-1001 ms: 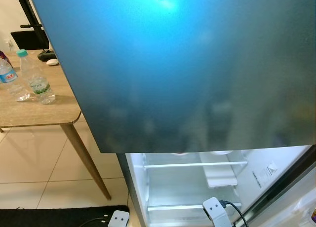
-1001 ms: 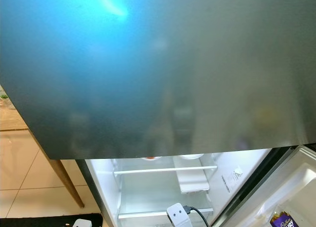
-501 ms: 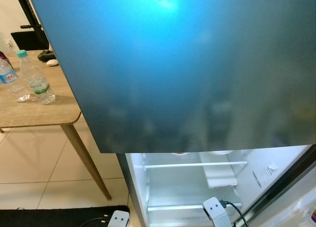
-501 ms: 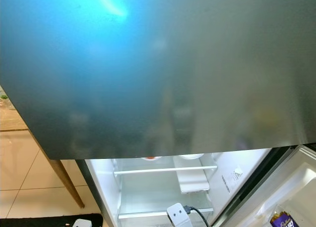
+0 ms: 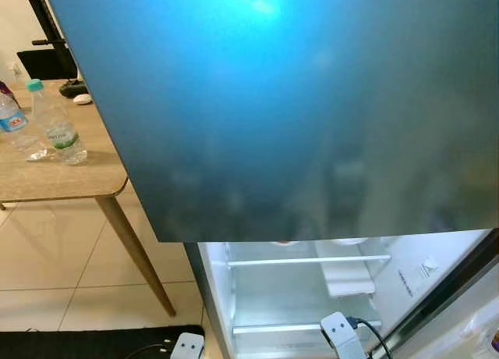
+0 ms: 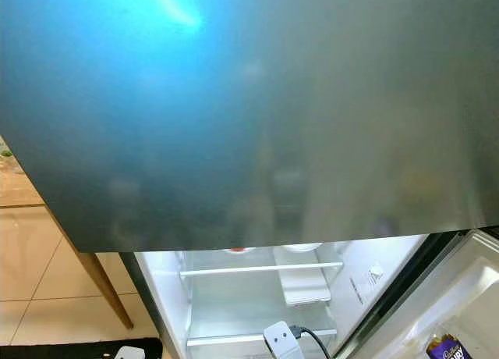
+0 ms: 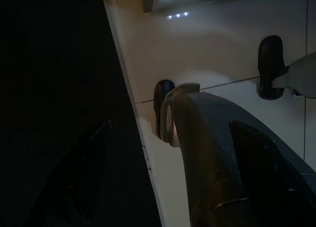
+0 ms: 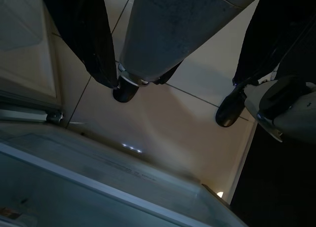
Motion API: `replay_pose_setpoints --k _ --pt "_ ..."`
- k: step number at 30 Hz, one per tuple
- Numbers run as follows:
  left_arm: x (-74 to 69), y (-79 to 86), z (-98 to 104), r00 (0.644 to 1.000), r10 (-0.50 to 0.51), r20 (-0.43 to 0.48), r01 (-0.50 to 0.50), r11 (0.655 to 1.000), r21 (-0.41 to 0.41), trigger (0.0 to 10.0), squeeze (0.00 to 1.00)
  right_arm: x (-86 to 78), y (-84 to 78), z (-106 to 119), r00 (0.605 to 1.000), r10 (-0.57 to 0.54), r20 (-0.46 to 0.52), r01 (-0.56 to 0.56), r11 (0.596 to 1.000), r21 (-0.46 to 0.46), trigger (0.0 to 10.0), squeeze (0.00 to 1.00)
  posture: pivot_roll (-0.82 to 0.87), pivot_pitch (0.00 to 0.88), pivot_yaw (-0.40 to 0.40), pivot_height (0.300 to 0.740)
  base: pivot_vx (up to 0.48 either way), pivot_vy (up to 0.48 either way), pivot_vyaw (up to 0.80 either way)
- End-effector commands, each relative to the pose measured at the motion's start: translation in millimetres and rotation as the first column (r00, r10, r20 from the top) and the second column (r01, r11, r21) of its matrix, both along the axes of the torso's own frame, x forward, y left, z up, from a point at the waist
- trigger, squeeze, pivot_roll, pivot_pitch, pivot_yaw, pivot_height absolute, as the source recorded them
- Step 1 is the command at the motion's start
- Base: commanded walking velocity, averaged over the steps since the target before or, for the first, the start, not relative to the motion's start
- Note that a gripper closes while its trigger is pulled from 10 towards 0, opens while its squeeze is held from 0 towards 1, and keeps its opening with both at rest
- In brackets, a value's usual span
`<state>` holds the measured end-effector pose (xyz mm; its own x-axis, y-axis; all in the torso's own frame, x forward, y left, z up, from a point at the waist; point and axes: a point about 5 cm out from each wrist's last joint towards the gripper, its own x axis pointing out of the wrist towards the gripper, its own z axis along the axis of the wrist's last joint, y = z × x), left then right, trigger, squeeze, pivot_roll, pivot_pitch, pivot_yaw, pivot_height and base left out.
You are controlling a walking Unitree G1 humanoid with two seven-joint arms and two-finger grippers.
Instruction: Restocking fridge
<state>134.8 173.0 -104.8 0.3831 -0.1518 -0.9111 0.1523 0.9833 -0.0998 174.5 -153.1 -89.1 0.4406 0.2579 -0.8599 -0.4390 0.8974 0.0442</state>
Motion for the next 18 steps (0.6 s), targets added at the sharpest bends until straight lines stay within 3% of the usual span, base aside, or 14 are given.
replay_pose_setpoints --k 1,18 --pt "-1.5 -2.0 -0.8 1.000 -0.005 -0.012 0.005 1.000 -0.003 10.0 0.00 -2.8 1.4 -1.4 1.000 -0.006 -0.014 0.006 1.000 0.006 10.0 0.00 0.02 0.000 0.000 0.740 0.000 0.000 0.00" --pt "-1.0 -0.9 -0.5 1.000 -0.007 -0.011 0.007 1.000 -0.001 10.0 0.00 -2.8 2.1 -1.5 1.000 -0.008 -0.015 0.009 1.000 0.008 10.0 0.00 0.02 0.000 0.002 0.740 0.000 0.000 0.00"
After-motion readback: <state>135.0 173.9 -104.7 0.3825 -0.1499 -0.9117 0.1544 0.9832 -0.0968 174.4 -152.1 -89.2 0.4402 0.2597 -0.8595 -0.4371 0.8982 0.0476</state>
